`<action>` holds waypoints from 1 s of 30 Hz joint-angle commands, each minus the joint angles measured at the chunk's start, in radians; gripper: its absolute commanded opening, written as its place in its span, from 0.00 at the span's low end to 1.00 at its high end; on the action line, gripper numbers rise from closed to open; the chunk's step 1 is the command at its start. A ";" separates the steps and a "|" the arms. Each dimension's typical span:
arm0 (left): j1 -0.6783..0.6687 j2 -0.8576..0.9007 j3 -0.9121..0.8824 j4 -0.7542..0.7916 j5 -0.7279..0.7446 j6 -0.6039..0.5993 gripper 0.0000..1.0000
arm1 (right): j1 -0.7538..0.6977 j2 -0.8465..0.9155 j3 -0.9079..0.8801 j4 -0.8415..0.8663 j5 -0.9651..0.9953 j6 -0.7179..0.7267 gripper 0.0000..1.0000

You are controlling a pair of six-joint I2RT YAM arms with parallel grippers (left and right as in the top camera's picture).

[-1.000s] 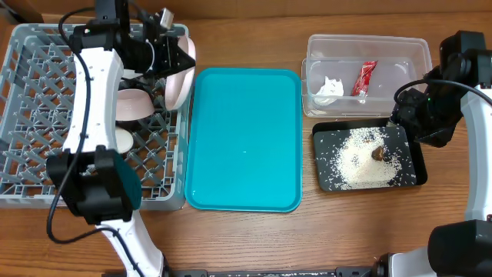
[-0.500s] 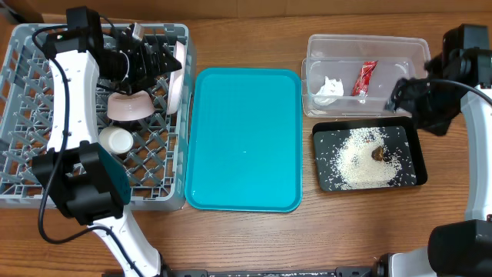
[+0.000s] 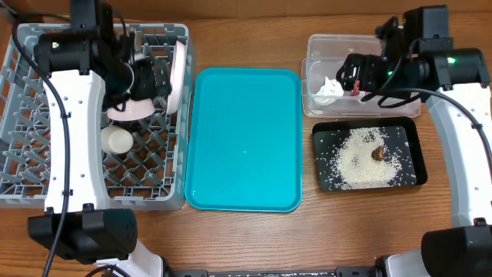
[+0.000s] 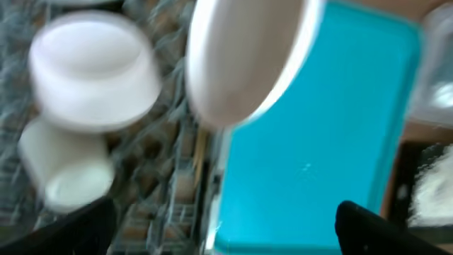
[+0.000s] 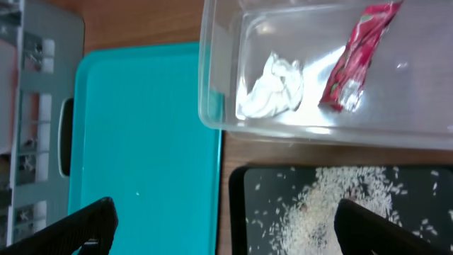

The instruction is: Sort waste into correct bins and load items into the dishwasher

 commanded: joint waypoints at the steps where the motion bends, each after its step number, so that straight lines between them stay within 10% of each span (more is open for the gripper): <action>1: 0.004 0.013 0.002 -0.085 -0.090 -0.045 1.00 | -0.005 -0.003 0.018 -0.032 0.038 -0.003 1.00; 9: -0.003 -0.108 -0.080 -0.163 -0.083 -0.029 1.00 | -0.014 -0.080 -0.038 -0.100 0.098 0.026 1.00; 23: -0.114 -0.995 -0.796 0.461 -0.182 -0.029 1.00 | -0.014 -0.726 -0.583 0.226 0.151 0.023 1.00; 30: -0.114 -1.246 -0.905 0.472 -0.183 -0.029 1.00 | -0.014 -0.847 -0.597 0.153 0.150 0.023 1.00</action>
